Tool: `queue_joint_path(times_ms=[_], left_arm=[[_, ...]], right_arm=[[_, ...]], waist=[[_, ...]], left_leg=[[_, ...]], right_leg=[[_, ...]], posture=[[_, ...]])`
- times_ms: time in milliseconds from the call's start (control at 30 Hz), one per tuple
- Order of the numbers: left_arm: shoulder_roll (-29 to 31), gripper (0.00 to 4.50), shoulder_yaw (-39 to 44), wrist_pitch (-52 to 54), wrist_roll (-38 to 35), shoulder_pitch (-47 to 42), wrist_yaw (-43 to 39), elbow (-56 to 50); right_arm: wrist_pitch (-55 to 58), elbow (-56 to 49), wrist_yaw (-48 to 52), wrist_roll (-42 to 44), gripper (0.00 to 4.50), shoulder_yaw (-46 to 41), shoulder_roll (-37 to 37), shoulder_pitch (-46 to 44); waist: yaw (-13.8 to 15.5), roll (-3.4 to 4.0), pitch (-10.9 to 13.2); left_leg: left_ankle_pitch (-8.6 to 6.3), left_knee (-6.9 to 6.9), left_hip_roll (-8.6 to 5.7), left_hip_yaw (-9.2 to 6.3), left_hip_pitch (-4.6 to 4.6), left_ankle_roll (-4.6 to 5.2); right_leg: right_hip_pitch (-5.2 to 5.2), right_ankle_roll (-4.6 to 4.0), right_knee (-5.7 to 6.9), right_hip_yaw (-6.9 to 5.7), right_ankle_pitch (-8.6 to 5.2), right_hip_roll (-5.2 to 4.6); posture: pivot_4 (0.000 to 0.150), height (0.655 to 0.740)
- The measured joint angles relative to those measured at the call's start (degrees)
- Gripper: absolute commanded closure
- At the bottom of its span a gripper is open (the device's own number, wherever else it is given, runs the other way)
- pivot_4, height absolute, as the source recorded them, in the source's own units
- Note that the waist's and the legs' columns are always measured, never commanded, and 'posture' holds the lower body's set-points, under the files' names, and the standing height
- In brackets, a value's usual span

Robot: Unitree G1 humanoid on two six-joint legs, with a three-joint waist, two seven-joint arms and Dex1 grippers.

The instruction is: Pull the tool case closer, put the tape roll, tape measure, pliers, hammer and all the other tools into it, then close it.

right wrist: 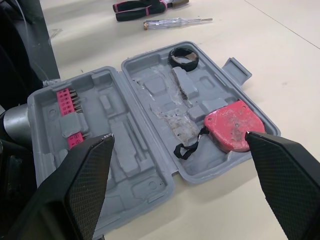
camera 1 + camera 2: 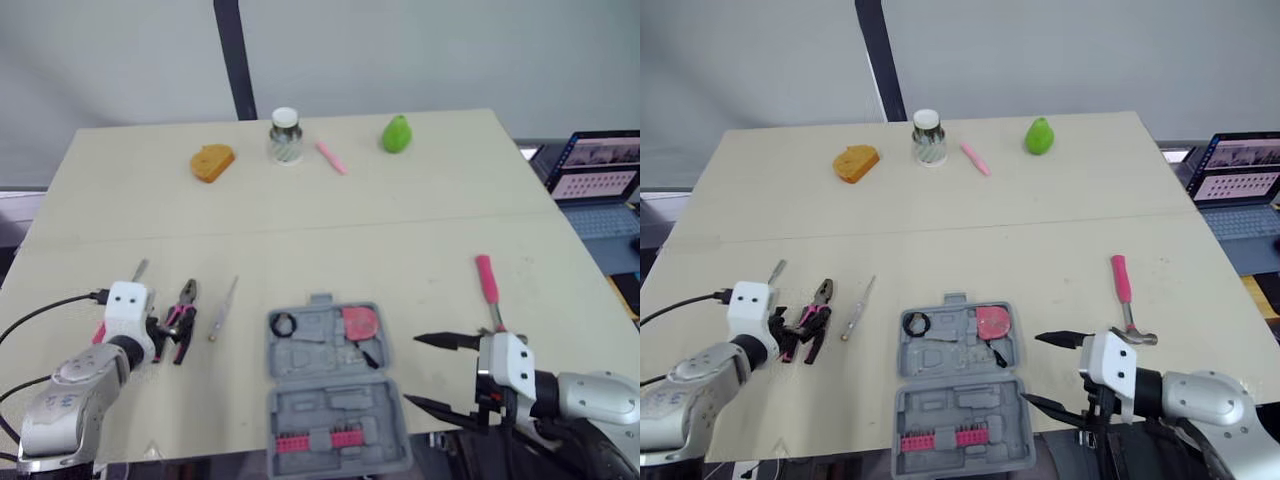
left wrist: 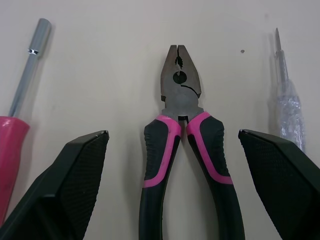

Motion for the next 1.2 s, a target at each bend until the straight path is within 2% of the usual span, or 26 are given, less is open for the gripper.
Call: queue_joint_path(times_ms=[333,800,900,967,1000,1200], left_arm=[[0.0,0.0,-3.8,1.7,3.4,-2.7,-0.4,3.1],[-0.1,0.0,-4.0,0.5,4.3,-2.7,-1.4,4.1],[-0.7,0.85,-4.1,0.4,4.4,-2.8,-1.4,4.2],[-1.2,1.87,-4.1,0.3,4.4,-2.9,-1.4,4.2],[-1.1,2.21,-4.1,0.3,4.5,-3.0,-1.3,4.2],[-1.3,2.21,-4.1,0.6,5.0,-3.0,-1.3,4.3]], right_arm=[[0.3,-1.1,-0.9,0.0,0.06,-0.1,0.0,0.9],[0.7,-1.6,-1.2,0.0,0.06,-0.5,0.0,1.6],[0.7,-1.6,-1.2,0.0,0.0,-0.6,0.0,1.7],[0.7,-1.6,-1.2,0.0,0.0,-0.9,0.0,1.7],[0.7,-1.6,-1.2,0.0,0.0,-1.0,0.0,1.8],[0.9,-1.6,-1.2,0.0,0.0,-2.0,0.0,2.1]], waist=[[-0.2,0.0,0.0],[-0.2,0.11,-0.1],[-0.2,0.13,-0.1],[-0.2,0.14,-0.1],[-0.2,0.17,-0.1],[-0.2,0.29,-0.2]], left_leg=[[0.0,0.01,-0.02,0.0,0.0,0.0],[0.01,0.01,-0.02,0.0,0.03,-0.01],[0.01,0.02,-0.02,0.0,0.04,0.0],[0.01,0.02,-0.01,0.0,0.04,-0.01],[0.02,0.01,0.0,0.0,0.05,-0.02],[0.02,0.0,0.0,0.01,0.07,-0.03]], right_leg=[[-0.01,0.0,0.03,0.0,0.0,-0.01],[0.0,0.0,0.05,0.0,0.0,-0.04],[0.0,0.0,0.05,0.01,0.0,-0.03],[0.01,0.0,0.06,0.0,0.0,-0.03],[0.01,0.0,0.06,0.0,0.0,-0.03],[0.0,0.0,0.08,0.0,0.0,-0.01]], posture=[[0.15,0.7356],[0.15,0.7356],[0.15,0.7356],[0.15,0.7356],[0.15,0.7356],[0.15,0.7356]])
